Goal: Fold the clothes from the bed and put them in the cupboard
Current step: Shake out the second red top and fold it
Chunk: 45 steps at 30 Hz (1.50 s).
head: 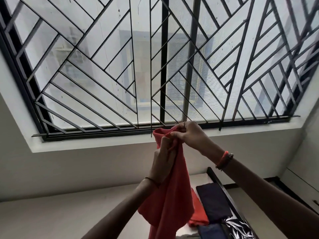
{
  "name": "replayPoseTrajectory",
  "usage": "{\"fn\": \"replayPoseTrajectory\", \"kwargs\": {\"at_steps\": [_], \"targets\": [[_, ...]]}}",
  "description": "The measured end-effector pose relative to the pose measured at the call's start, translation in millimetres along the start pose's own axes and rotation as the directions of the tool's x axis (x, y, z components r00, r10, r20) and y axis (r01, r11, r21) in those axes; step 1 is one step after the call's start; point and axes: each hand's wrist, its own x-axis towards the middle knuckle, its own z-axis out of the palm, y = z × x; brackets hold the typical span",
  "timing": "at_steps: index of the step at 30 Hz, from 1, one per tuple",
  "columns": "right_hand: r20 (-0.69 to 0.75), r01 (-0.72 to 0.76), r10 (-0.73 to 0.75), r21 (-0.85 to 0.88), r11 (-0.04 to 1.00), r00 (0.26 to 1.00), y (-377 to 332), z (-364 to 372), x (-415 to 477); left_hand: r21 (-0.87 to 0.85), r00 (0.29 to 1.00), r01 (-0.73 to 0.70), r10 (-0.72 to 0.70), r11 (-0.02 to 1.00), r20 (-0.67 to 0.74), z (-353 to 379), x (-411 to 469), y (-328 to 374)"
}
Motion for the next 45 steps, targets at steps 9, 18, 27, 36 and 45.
{"fn": "replayPoseTrajectory", "kwargs": {"at_steps": [9,18,27,36,45], "targets": [[-0.064,0.031,-0.017,0.215,0.976,0.998,10.6,-2.7,-1.2,0.413,0.934,-0.205,0.051,0.887,0.353,-59.3,81.0,-4.8],[-0.126,0.117,-0.068,0.437,0.892,0.990,0.1,-11.3,0.4,0.259,0.635,0.110,-0.269,0.959,0.724,-58.2,130.6,16.0],[-0.437,0.241,-0.125,0.221,0.945,0.891,47.2,-4.1,-9.4,0.260,0.783,0.039,-0.192,0.965,0.592,-42.8,152.9,10.1],[-0.231,-0.098,0.035,-0.265,0.959,0.972,145.6,28.7,-24.0,0.348,0.893,0.042,-0.191,0.937,0.407,-49.2,176.6,3.7],[-0.252,-0.187,0.125,-0.240,0.952,0.960,186.5,-12.5,-9.7,0.403,0.966,0.076,-0.167,0.912,0.196,-74.8,210.9,10.9]]}}
